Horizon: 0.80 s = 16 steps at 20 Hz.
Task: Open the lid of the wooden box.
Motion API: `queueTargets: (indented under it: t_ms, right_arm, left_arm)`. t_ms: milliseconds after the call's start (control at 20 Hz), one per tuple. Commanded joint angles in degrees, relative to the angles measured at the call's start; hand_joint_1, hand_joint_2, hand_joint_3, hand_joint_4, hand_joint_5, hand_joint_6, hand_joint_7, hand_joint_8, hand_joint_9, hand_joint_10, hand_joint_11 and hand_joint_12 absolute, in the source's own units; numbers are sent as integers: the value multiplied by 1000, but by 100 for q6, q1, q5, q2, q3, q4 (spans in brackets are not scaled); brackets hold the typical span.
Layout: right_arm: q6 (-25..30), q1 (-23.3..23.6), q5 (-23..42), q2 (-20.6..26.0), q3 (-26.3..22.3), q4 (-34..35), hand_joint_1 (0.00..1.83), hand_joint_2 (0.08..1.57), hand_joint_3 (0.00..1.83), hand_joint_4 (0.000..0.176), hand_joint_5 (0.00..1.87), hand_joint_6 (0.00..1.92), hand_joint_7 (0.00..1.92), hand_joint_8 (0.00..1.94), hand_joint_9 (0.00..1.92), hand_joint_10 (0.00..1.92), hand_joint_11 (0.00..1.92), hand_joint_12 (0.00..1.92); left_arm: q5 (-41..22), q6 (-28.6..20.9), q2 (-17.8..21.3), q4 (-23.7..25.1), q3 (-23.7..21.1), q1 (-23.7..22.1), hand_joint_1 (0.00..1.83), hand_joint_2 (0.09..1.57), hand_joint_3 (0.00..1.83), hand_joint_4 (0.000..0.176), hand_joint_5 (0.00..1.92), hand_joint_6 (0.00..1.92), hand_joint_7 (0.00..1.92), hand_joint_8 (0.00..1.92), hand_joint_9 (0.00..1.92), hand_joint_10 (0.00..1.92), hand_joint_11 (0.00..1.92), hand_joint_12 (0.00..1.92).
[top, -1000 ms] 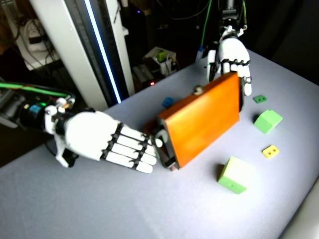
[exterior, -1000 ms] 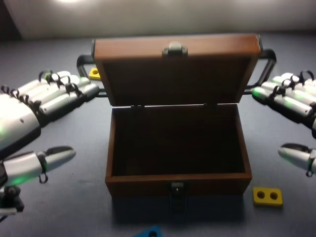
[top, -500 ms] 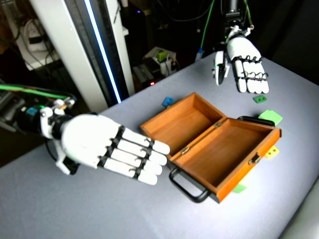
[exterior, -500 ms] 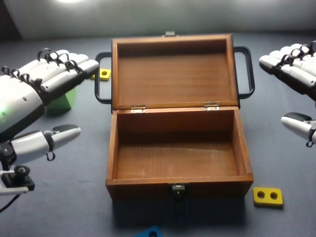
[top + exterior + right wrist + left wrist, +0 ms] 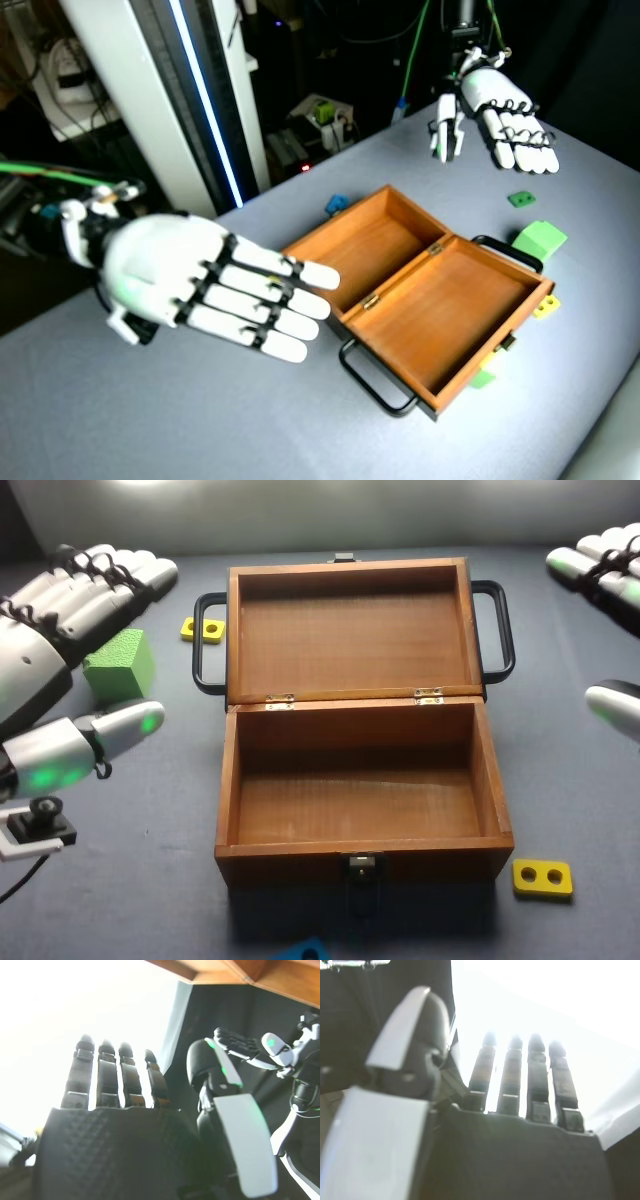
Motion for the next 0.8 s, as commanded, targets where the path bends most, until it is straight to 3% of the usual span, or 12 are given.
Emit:
queueTargets:
  t_ms: [0,50,100,150,200,250,300,350,400,450,600,750]
  right_arm:
    - [-6,2,847,85,-29,-16,210,1472,0,15,0,0,0,0,0,0,0,0]
    - [-11,-24,917,142,-68,-15,168,1449,0,45,0,0,0,0,0,0,0,0]
    - [-14,-43,972,177,-92,-15,168,1449,0,45,0,0,0,0,0,0,0,0]
    - [-42,-81,1099,228,-130,-16,151,1449,0,44,0,0,0,0,0,0,0,0]
    - [-59,-106,1185,263,-154,-16,226,1457,0,39,0,0,0,0,0,0,0,0]
    - [-60,-144,1307,312,-182,-18,261,1466,1,30,0,0,0,0,0,0,0,0]
    - [-61,-176,1401,342,-202,-19,221,1449,0,62,0,0,0,0,0,0,0,0]
    - [-62,-231,1517,389,-228,-21,186,1447,0,59,0,0,0,0,0,0,0,0]
    - [-67,-294,1669,447,-261,-20,101,1452,1,34,0,0,0,0,0,0,0,0]
    - [-70,-333,1806,495,-296,-20,29,1457,3,6,0,0,0,0,0,0,0,0]
    - [-176,-373,2067,631,-381,-20,132,1387,0,0,0,0,0,0,0,0,0,0]
    - [-196,-482,2525,770,-449,-20,150,1406,0,13,0,0,0,0,0,0,0,0]
  left_arm:
    - [-837,11,62,-134,-23,-10,321,1407,0,19,0,0,0,0,0,0,0,0]
    - [-864,13,64,-134,-23,-19,393,1411,0,22,0,0,0,0,0,0,0,0]
    - [-892,20,64,-135,-23,-27,393,1411,0,22,0,0,0,0,0,0,0,0]
    - [-977,37,58,-174,-23,-35,300,1427,5,57,0,0,0,0,0,0,6,3]
    - [-1052,43,54,-204,-23,-36,297,1441,11,48,0,0,0,0,0,0,0,0]
    - [-1173,52,51,-251,-29,-36,278,1439,8,76,0,0,0,0,0,0,0,0]
    - [-1271,68,52,-286,-38,-32,355,1436,2,104,0,0,0,0,0,0,0,0]
    - [-1401,109,54,-335,-61,-19,345,1423,0,132,0,0,0,0,0,0,0,0]
    - [-1562,132,58,-387,-83,8,279,1415,0,97,0,0,0,0,0,0,0,0]
    - [-1709,148,69,-432,-99,39,195,1433,5,112,0,0,0,0,0,0,0,0]
    - [-2056,245,158,-518,-176,118,154,1430,0,155,0,0,0,0,0,0,0,0]
    - [-2306,357,217,-674,-243,191,129,1400,0,64,0,0,0,0,0,0,0,0]
